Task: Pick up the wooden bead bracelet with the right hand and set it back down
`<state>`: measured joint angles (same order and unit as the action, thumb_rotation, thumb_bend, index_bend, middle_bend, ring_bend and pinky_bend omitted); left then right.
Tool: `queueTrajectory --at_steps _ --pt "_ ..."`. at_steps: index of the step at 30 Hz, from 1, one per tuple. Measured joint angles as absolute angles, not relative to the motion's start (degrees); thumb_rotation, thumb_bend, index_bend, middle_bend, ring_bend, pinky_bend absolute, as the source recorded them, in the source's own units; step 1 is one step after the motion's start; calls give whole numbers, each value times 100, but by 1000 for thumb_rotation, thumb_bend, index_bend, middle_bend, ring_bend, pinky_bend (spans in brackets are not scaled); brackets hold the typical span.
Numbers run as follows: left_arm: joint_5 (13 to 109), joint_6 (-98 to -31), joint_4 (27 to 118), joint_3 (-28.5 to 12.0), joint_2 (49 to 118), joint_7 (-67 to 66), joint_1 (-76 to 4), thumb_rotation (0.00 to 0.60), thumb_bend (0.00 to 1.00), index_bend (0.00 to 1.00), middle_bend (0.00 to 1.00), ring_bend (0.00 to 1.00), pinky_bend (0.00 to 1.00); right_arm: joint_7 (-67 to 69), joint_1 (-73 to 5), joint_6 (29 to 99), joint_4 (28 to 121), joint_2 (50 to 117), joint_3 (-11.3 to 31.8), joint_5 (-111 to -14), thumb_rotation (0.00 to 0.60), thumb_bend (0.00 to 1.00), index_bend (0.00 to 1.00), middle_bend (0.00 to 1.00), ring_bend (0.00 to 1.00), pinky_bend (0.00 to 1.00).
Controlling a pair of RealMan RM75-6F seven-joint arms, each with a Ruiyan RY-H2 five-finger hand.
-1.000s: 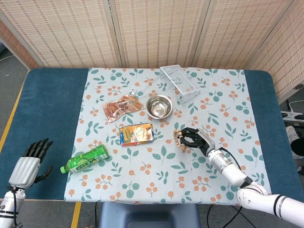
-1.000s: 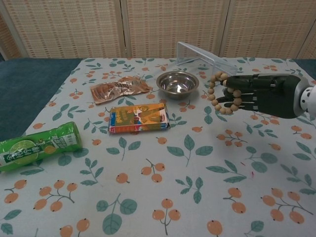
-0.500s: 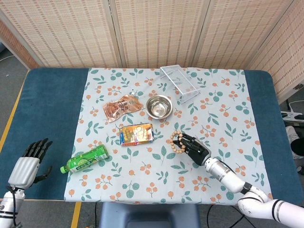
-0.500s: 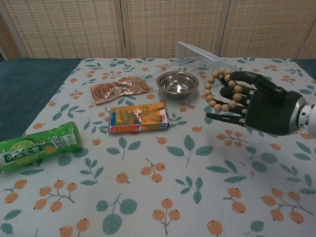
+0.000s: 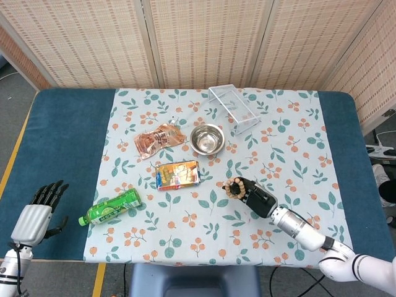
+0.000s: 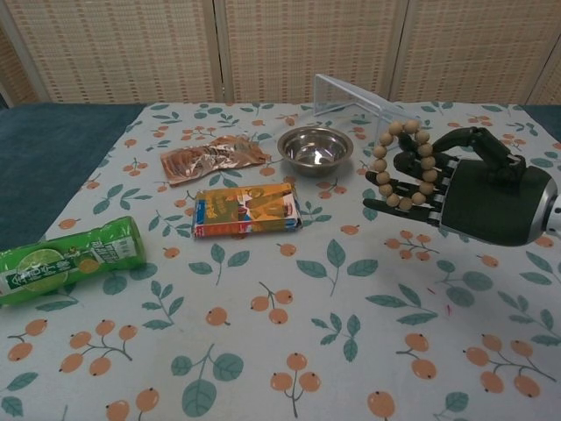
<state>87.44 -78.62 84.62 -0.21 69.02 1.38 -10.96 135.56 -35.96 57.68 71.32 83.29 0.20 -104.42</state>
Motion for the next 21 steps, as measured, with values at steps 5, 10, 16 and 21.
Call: queueTrajectory --at_steps 5,10,16,21 --pt "8759 -7879 8468 -16 6893 142 -1090 600 431 0 0 0 92 13518 -3716 5925 7069 8323 -203 -10367 351 699 396 524 216 14" --pt "8762 -7882 8468 -16 6889 156 -1091 600 431 0 0 0 92 13491 -3824 6053 7061 8323 -402 -10216 315 605 385 519 213 14" --pt "8760 -7874 8458 -18 6894 160 -1096 600 431 0 0 0 93 13522 -3913 6150 7001 8330 -594 -10151 261 412 376 517 213 17" --pt "8768 -7871 8458 -13 6897 157 -1098 600 431 0 0 0 92 13514 -3983 6216 6939 8346 -705 -10096 253 403 498 526 234 23"
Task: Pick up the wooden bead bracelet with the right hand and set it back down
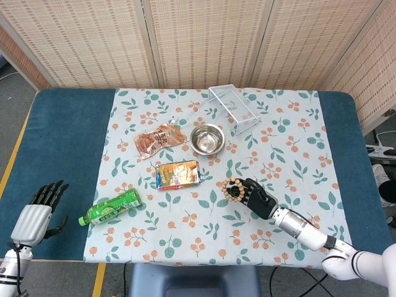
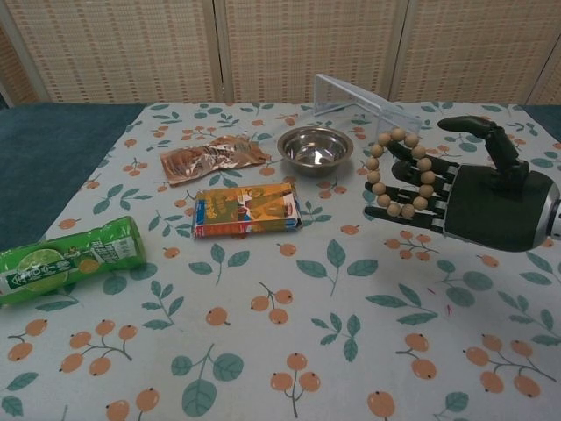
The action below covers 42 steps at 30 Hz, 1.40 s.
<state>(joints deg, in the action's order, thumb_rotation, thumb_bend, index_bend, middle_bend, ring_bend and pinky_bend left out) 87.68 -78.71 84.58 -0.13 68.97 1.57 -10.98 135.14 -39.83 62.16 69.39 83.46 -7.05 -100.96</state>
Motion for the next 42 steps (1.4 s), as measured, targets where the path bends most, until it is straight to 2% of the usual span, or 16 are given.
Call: queueTrajectory --at_steps 8,22,27,29,35,42 --pt "8787 -7872 8458 -5 6902 158 -1103 600 431 0 0 0 93 13710 -3981 6363 6883 8395 -841 -9959 241 402 657 551 257 23" --pt "8770 -7862 8454 -7 6909 147 -1104 600 431 0 0 0 93 14095 -3920 6464 6840 8489 -907 -9700 235 395 653 553 271 23" --pt "8766 -7845 8451 -4 6913 146 -1110 600 431 0 0 0 93 14090 -3849 6429 6766 8563 -889 -9522 234 303 533 552 271 24" --pt "8762 -7838 8450 -5 6915 141 -1113 600 432 0 0 0 93 14069 -3838 6387 6783 8561 -859 -9453 234 271 521 552 271 23" --pt "8773 -7827 8454 6 6925 116 -1119 600 431 0 0 0 93 14398 -3818 6417 6755 8551 -877 -9492 235 258 556 552 273 23" --pt "8765 -7828 8457 4 6921 107 -1117 600 432 0 0 0 94 13741 -3807 6423 6706 8579 -890 -9549 235 258 561 552 273 23"
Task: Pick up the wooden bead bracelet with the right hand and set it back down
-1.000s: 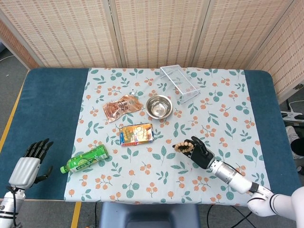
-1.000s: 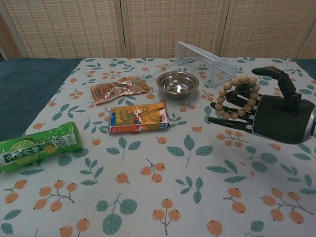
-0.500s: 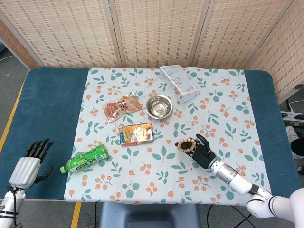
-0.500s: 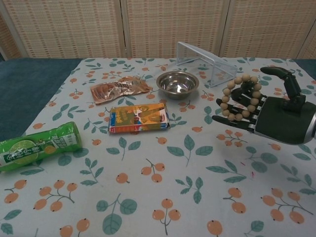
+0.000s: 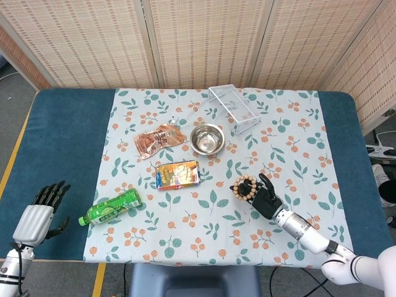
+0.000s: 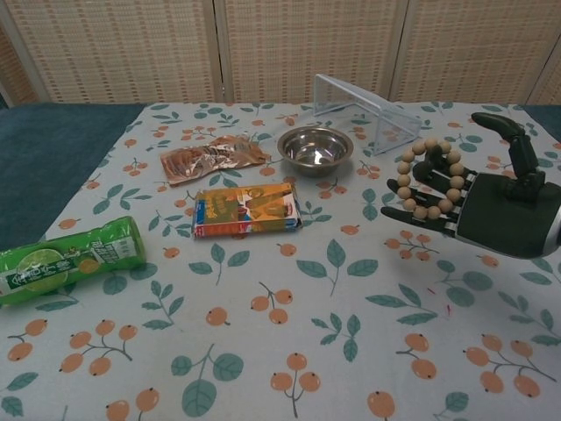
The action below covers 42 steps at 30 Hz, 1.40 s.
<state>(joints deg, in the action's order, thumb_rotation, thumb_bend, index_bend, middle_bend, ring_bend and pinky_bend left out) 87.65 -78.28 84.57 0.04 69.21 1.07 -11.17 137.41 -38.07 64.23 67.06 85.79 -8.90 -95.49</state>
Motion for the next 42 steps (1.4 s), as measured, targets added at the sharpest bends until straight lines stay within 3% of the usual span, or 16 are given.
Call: queueTrajectory --at_steps 2,6,17,22,24,37,40,42 --pt "8765 -7823 8457 6 6920 111 -1118 600 431 0 0 0 94 13505 -3809 6423 6725 8586 -893 -9570 234 275 563 552 273 23" --pt "8762 -7819 8457 4 6920 118 -1121 600 432 0 0 0 94 13117 -3825 6479 6762 8619 -915 -9693 235 434 566 552 273 23" --pt "8756 -7820 8455 4 6919 114 -1119 600 431 0 0 0 95 12755 -3884 6543 6755 8716 -974 -9804 233 689 572 552 273 23" --pt "8752 -7818 8454 3 6921 113 -1119 600 431 0 0 0 95 12589 -3899 6491 6797 8713 -952 -9729 232 935 571 552 270 24" --pt "8752 -7812 8451 3 6921 116 -1123 600 431 0 0 0 96 12517 -3896 6473 6815 8714 -955 -9708 233 989 571 552 264 24" --pt "8763 -7837 8457 3 6914 133 -1116 600 431 4 0 0 96 12508 -3975 6481 6828 8656 -1043 -9807 476 1000 525 552 215 24" --pt "8761 -7826 8459 6 6913 136 -1119 600 430 8 0 0 96 12489 -3983 6493 6812 8654 -1069 -9833 479 1000 513 552 209 24" --pt "8761 -7821 8461 6 6912 135 -1121 600 430 15 0 0 96 12422 -3977 6496 6798 8660 -1071 -9828 396 1000 488 552 205 24"
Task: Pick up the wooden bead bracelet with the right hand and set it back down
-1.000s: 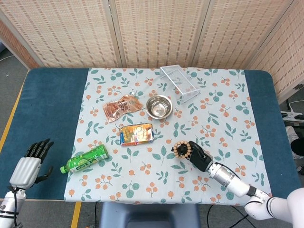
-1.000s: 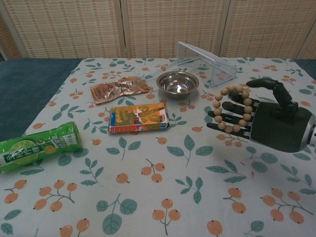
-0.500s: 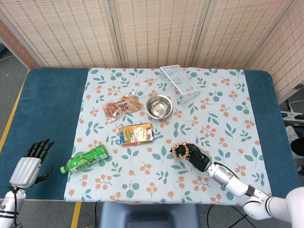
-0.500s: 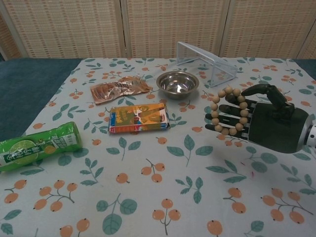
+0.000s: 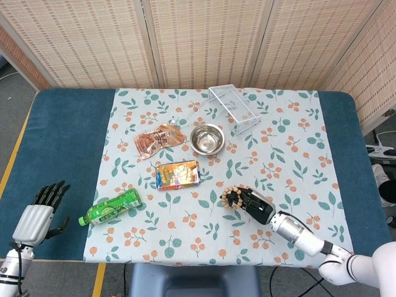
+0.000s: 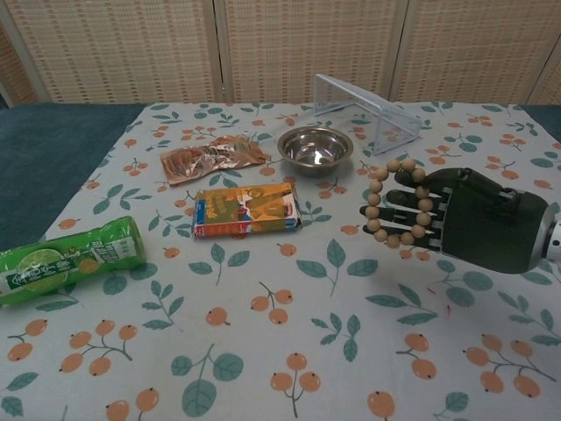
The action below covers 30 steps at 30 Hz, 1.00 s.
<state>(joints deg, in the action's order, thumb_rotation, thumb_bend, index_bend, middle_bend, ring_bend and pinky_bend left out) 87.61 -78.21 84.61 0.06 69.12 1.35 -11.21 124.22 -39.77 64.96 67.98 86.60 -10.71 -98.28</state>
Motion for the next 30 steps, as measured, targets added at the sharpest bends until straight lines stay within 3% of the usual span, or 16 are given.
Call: queueTrajectory --at_steps 2,4,6,16,22,27,30 --pt "8759 -7820 8462 6 6912 134 -1121 600 432 28 0 0 96 12282 -3965 6494 6790 8671 -1067 -9813 316 956 470 552 204 24" --pt "8755 -7817 8463 5 6912 135 -1122 600 432 38 0 0 97 12078 -3950 6481 6796 8680 -1064 -9787 283 811 451 548 204 24" --pt "8752 -7810 8463 5 6912 134 -1124 600 432 48 0 0 97 11919 -3939 6451 6807 8686 -1060 -9754 265 704 431 539 202 24" --pt "8727 -7775 8476 8 6905 125 -1130 600 430 66 0 0 99 11706 -3951 6364 6793 8695 -1097 -9747 225 411 403 516 195 24" --pt "8715 -7766 8476 5 6900 132 -1132 600 431 67 0 0 99 11748 -3934 6381 6784 8718 -1098 -9733 223 411 434 515 195 24" --pt "8717 -7791 8482 3 6893 135 -1121 600 430 67 0 0 99 11844 -3938 6457 6734 8758 -1120 -9808 220 636 462 515 195 24" --pt "8721 -7789 8486 7 6889 132 -1120 600 430 66 0 0 100 11867 -3952 6494 6691 8783 -1145 -9862 219 664 474 515 194 24"
